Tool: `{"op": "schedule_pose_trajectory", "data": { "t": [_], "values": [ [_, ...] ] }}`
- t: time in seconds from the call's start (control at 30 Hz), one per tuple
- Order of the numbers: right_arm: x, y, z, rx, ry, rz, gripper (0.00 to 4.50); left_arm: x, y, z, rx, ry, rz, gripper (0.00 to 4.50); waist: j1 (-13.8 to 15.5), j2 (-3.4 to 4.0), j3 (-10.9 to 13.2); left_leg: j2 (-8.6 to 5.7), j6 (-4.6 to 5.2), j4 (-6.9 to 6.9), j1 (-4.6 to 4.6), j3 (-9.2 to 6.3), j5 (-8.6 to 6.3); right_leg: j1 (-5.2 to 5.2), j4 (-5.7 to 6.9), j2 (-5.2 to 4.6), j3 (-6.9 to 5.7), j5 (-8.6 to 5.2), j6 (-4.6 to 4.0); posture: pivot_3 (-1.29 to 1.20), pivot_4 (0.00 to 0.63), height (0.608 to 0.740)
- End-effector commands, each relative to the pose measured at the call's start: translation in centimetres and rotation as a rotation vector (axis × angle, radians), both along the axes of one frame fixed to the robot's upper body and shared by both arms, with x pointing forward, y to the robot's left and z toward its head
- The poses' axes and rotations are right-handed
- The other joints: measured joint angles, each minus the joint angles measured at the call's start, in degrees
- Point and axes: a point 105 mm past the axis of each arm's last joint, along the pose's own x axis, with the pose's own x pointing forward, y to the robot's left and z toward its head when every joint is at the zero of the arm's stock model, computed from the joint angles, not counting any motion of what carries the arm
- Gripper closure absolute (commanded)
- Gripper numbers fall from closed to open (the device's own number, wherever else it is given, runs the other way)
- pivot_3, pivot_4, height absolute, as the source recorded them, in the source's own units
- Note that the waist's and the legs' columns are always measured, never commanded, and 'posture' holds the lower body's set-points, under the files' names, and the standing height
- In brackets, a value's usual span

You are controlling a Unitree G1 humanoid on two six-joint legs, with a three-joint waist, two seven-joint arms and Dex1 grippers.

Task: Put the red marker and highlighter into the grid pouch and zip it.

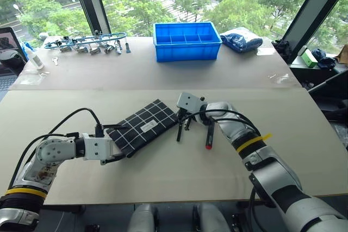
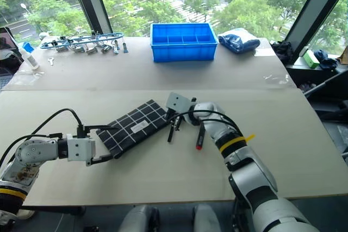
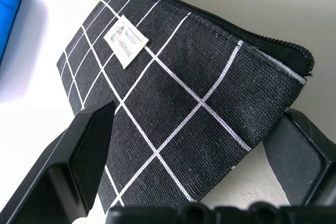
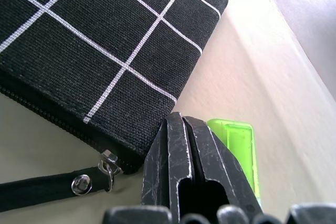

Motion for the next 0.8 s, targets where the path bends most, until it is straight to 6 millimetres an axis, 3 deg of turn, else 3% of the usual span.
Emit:
{"op": "schedule_pose_trajectory", "data": {
  "t": [0.03,0.23,0.43,0.7,0.8],
  "values": [
    [-0.4,0.6,2.9,0.068,-0.031,0.048,4.46,-0.1,1.3,-0.8,0.034,0.047,0.054,0.00,-0.19,0.01,0.01,0.01,0.00,0.00,0.02,0.01,0.00,-0.02,0.02,0.00,-0.01,0.00,-0.01,0.00,0.150,0.740],
    [-0.4,0.9,2.9,0.079,-0.026,0.033,4.46,-0.2,0.9,-0.8,0.019,0.057,0.049,0.00,-0.18,0.02,0.01,0.05,0.00,-0.02,0.09,0.02,0.00,-0.01,0.09,0.05,-0.03,-0.06,-0.11,0.00,0.150,0.740],
    [-2.7,2.3,0.9,0.045,0.044,0.115,4.46,-0.2,0.9,-0.8,0.015,0.062,0.053,0.00,-0.13,0.02,0.01,0.05,0.00,-0.02,0.05,0.03,0.00,-0.05,0.08,0.04,-0.03,-0.06,-0.11,0.00,0.150,0.740],
    [-1.8,1.0,-2.1,-0.106,0.031,0.037,4.46,-0.1,0.8,-0.7,0.022,0.058,0.047,0.00,-0.17,0.02,0.01,0.04,-0.01,-0.02,0.11,0.04,0.00,-0.01,0.09,0.05,-0.03,-0.06,-0.11,0.00,0.150,0.740],
    [-1.0,0.6,-2.4,-0.128,0.018,-0.008,4.46,-0.1,0.5,-0.6,0.038,0.053,0.025,0.00,-0.17,0.02,0.01,0.04,-0.01,-0.03,0.22,0.06,0.00,0.06,0.08,0.05,-0.03,-0.07,-0.12,0.00,0.150,0.740]
  ]
}}
